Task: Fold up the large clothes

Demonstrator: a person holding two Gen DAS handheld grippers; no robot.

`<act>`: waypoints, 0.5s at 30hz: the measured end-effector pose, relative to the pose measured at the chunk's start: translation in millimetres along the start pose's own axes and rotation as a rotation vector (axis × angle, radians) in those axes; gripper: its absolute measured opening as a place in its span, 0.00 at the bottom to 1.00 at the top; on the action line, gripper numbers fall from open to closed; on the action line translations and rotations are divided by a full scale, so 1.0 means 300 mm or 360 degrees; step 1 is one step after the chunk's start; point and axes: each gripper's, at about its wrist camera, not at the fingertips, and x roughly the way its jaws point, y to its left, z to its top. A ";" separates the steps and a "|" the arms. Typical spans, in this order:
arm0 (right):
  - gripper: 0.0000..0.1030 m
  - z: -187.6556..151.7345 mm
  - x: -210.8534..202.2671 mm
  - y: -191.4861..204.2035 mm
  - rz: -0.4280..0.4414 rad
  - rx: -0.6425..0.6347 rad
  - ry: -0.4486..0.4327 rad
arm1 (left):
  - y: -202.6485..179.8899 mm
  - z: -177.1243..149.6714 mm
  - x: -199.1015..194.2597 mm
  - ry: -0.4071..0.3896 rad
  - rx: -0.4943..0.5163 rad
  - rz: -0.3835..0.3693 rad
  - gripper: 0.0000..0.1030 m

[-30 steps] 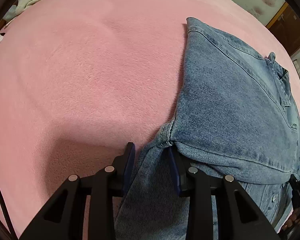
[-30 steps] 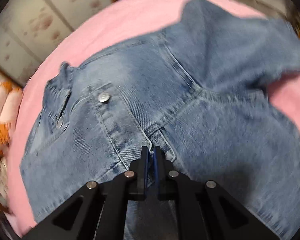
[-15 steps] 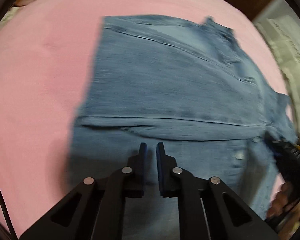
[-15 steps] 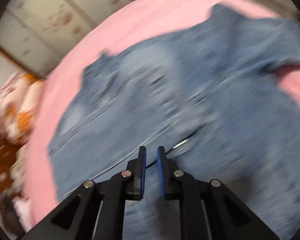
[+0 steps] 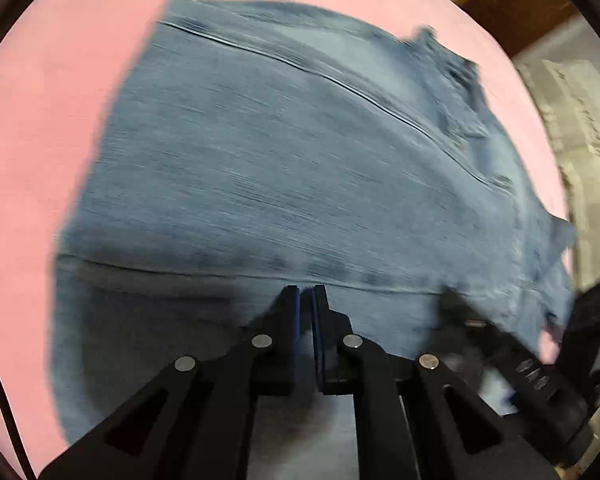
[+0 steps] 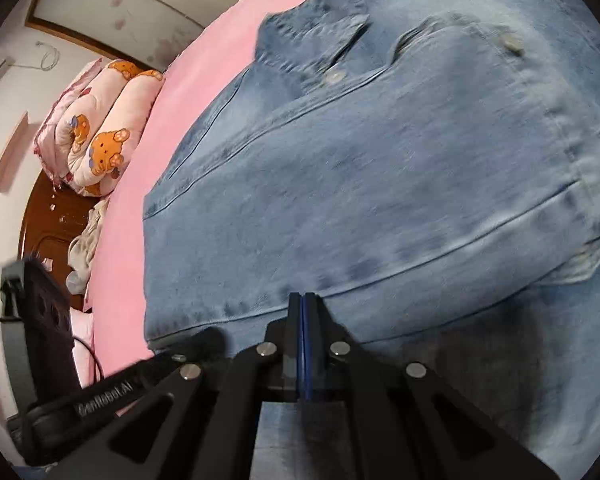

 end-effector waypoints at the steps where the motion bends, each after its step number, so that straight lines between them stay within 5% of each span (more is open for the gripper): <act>1: 0.00 0.011 -0.018 -0.019 -0.0058 -0.0010 -0.0024 | 0.022 0.007 -0.017 -0.0017 0.0005 0.0047 0.06; 4: 0.00 0.042 -0.104 -0.138 -0.0204 0.0051 -0.0128 | 0.117 0.021 -0.040 -0.0053 -0.0010 0.0229 0.05; 6: 0.00 0.054 -0.160 -0.221 -0.0325 0.0128 -0.0190 | 0.179 0.033 -0.049 -0.0041 -0.0087 0.0141 0.01; 8: 0.00 0.063 -0.203 -0.285 -0.0262 0.0147 -0.0191 | 0.234 0.042 -0.052 -0.0042 -0.0217 0.0048 0.01; 10: 0.00 0.064 -0.217 -0.272 -0.0346 0.0113 -0.0192 | 0.242 0.038 -0.048 -0.0061 -0.0323 0.0058 0.01; 13: 0.00 0.069 -0.192 -0.147 -0.0581 -0.0096 -0.0200 | 0.164 0.037 -0.064 -0.0108 -0.0212 0.0170 0.01; 15: 0.00 0.066 -0.193 -0.089 -0.0529 -0.0122 -0.0242 | 0.091 0.041 -0.096 -0.0155 -0.0082 0.0145 0.01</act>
